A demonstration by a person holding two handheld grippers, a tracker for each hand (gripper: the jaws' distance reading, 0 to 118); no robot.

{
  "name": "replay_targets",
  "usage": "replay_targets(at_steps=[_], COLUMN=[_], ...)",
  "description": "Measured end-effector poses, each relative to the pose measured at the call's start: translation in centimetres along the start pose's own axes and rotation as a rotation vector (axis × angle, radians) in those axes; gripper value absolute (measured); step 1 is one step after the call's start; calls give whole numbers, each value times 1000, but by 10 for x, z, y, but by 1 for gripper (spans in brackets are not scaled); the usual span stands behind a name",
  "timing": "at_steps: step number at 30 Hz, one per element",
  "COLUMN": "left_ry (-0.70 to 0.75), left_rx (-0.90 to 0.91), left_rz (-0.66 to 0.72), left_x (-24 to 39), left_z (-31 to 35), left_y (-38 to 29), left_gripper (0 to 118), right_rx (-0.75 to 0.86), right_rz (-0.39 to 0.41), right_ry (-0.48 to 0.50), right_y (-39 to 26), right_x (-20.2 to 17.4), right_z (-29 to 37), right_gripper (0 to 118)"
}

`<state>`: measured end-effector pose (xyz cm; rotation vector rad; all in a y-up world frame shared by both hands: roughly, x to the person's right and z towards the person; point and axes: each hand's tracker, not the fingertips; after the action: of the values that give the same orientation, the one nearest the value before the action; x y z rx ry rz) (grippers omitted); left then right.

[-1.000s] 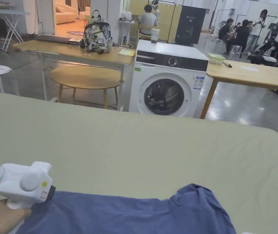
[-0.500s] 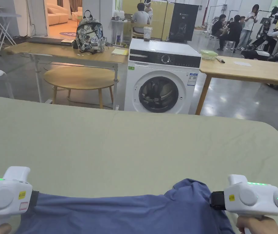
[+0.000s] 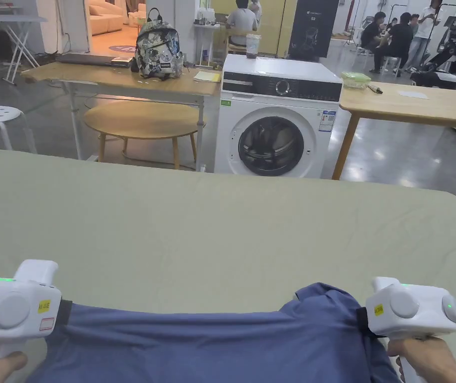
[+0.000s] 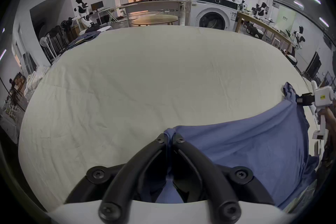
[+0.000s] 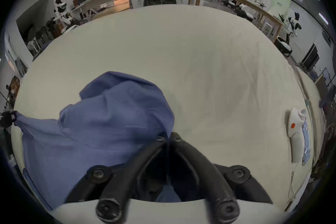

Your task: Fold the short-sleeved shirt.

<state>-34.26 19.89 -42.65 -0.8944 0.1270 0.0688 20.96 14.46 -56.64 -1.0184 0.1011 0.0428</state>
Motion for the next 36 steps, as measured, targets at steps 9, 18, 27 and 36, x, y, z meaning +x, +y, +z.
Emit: replay_targets(at_steps=[9, 18, 27, 36], left_ry=[-19, -32, -7, 15], left_rx=[85, 284, 461, 564], left_rz=[20, 40, 51, 66], left_x=[-5, -18, -40, -51], left_z=[55, 179, 295, 346], left_y=[5, 22, 40, 83], left_gripper=[0, 0, 0, 0], right_rx=[245, 503, 752, 916], right_rz=[-24, 37, 18, 22], right_ry=[29, -50, -58, -155], right_y=[-20, -30, -24, 9], right_x=[6, 3, -20, -55], right_z=[97, 233, 349, 422], right_gripper=[0, 0, 0, 0])
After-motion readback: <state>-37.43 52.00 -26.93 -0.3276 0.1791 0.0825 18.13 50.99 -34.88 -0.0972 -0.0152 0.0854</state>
